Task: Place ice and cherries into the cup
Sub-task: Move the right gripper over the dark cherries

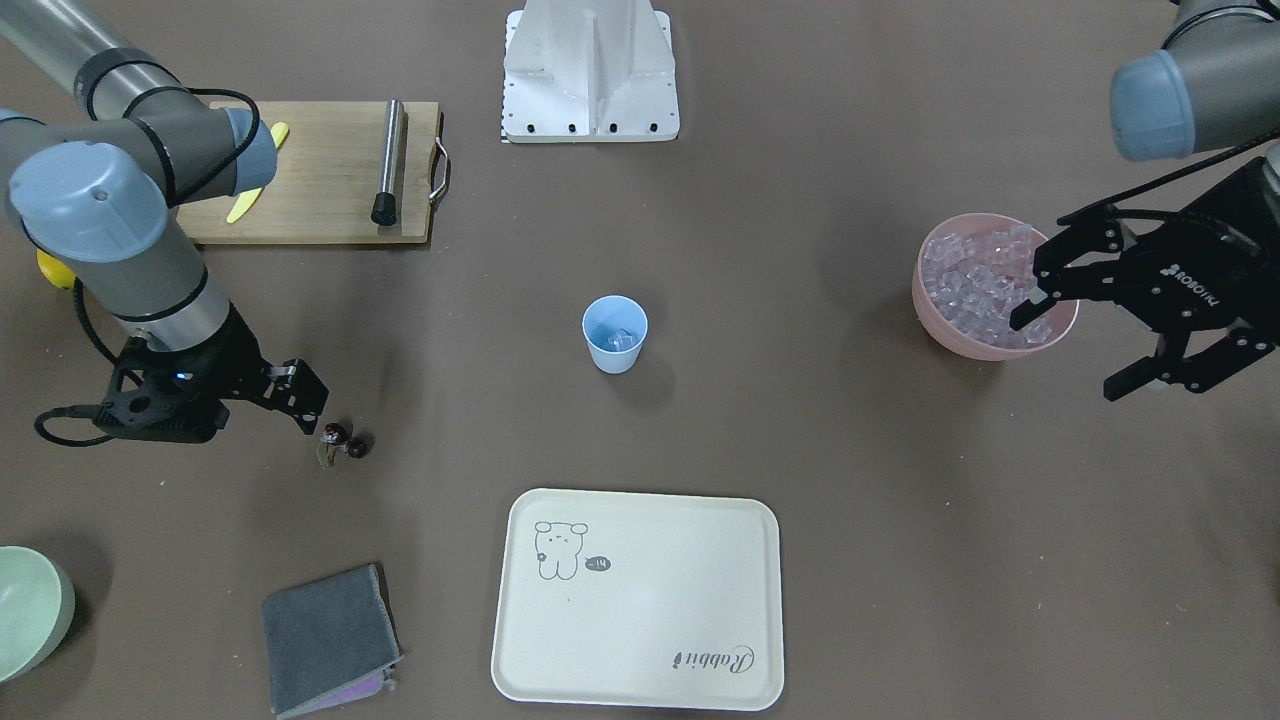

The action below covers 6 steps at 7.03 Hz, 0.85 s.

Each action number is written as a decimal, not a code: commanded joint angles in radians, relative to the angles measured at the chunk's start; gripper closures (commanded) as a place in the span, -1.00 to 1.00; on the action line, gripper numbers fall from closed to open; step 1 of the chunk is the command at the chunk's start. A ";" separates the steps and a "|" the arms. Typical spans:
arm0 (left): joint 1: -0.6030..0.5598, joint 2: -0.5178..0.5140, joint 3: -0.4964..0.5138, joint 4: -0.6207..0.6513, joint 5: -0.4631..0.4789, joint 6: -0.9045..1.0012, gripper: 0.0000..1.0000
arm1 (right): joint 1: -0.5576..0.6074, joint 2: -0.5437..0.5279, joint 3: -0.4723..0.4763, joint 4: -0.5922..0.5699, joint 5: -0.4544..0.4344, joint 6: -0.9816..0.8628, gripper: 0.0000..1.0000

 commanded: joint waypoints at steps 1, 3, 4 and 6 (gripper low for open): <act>0.000 0.001 0.002 -0.018 0.005 0.002 -0.94 | -0.045 0.005 -0.034 0.018 -0.044 0.100 -0.98; 0.000 0.010 0.002 -0.021 0.007 0.002 -0.94 | -0.068 0.008 -0.065 0.020 -0.077 0.150 -0.98; 0.000 0.013 0.007 -0.040 0.008 0.002 -0.94 | -0.068 0.008 -0.082 0.018 -0.090 0.154 -0.98; 0.003 0.030 0.011 -0.069 0.010 0.002 -0.94 | -0.072 0.009 -0.088 0.020 -0.119 0.307 -0.98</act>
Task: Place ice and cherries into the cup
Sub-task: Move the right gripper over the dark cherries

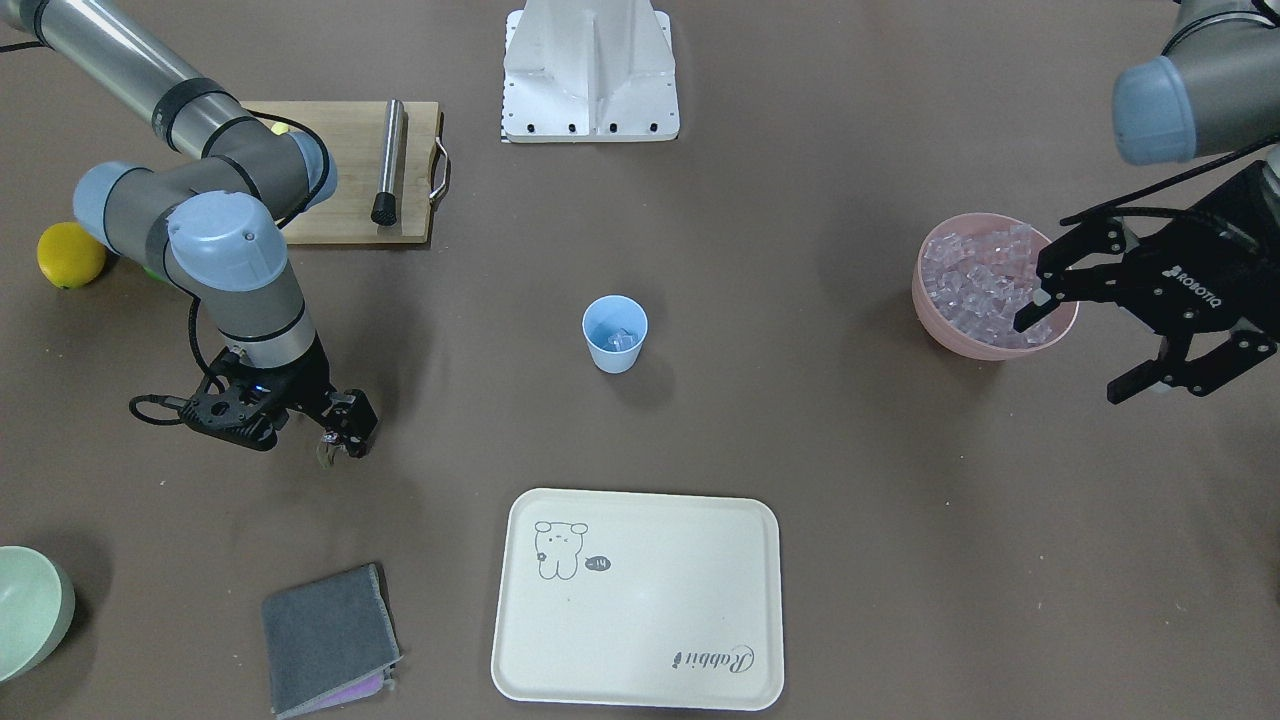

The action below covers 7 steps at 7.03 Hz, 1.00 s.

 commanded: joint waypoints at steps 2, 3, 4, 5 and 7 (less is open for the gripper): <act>0.002 0.004 0.006 -0.017 0.001 -0.001 -0.94 | 0.001 0.038 -0.005 0.000 -0.024 0.092 -0.98; 0.002 0.004 0.003 -0.019 0.001 -0.001 -0.94 | -0.004 0.043 -0.006 0.000 -0.028 0.110 -0.98; -0.001 0.006 0.003 -0.019 0.001 -0.001 -0.94 | -0.008 0.050 -0.008 0.000 -0.034 0.110 -0.98; -0.003 0.006 0.002 -0.019 0.001 -0.001 -0.94 | -0.026 0.049 -0.009 0.000 -0.041 0.110 -0.98; -0.003 0.033 -0.002 -0.048 0.001 0.001 -0.94 | -0.051 0.047 -0.020 0.000 -0.050 0.109 -0.98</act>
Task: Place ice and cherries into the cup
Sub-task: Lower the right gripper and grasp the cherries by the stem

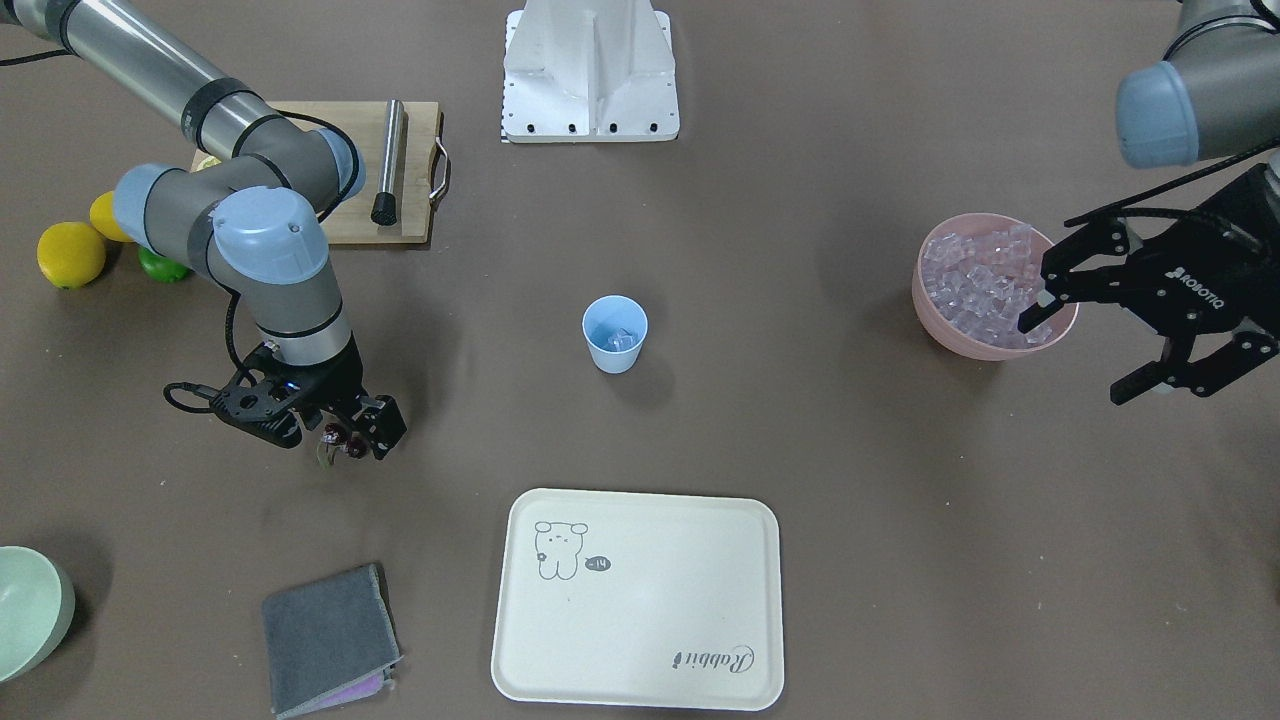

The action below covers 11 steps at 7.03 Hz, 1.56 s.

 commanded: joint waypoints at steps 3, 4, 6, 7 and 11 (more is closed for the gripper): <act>-0.001 0.055 0.002 -0.076 0.000 0.000 -0.94 | -0.002 -0.015 -0.008 0.000 -0.006 -0.028 -0.98; -0.001 0.058 0.002 -0.078 0.000 0.000 -0.94 | -0.002 -0.015 -0.015 0.000 -0.009 -0.030 -0.95; -0.001 0.061 0.002 -0.079 0.000 0.000 -0.94 | -0.005 -0.011 -0.021 0.000 -0.050 -0.027 -0.71; -0.001 0.061 0.002 -0.079 0.000 0.000 -0.94 | -0.007 -0.012 -0.023 0.000 -0.050 -0.019 -0.43; -0.001 0.058 0.006 -0.090 0.015 -0.002 -0.94 | -0.028 -0.010 -0.011 0.002 -0.049 -0.022 0.77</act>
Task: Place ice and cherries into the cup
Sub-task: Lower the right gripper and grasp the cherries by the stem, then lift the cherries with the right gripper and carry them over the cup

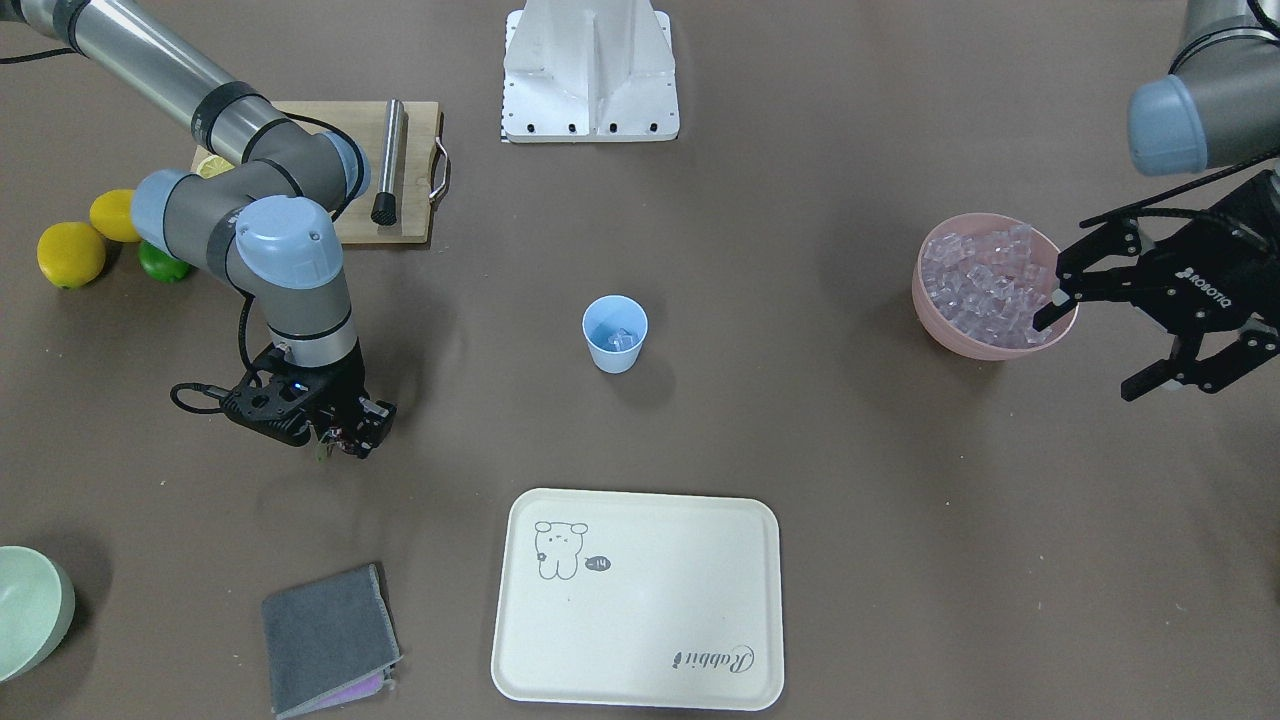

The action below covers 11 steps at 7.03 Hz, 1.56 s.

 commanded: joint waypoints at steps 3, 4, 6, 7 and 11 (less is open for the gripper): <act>0.000 0.000 -0.001 -0.002 0.015 0.000 -0.94 | 0.035 -0.008 0.056 0.005 -0.019 0.073 1.00; 0.002 -0.002 0.001 -0.002 0.017 0.000 -0.94 | 0.064 -0.008 0.099 -0.002 -0.011 0.071 1.00; 0.002 -0.011 -0.004 -0.002 0.017 -0.002 -0.94 | 0.104 -0.005 0.260 -0.031 -0.002 0.071 1.00; 0.000 -0.012 -0.010 -0.002 0.017 0.000 -0.94 | 0.104 0.015 0.306 -0.044 -0.002 0.073 1.00; -0.003 -0.002 -0.018 -0.073 0.018 -0.008 -0.94 | -0.052 0.141 0.317 -0.038 -0.026 0.073 1.00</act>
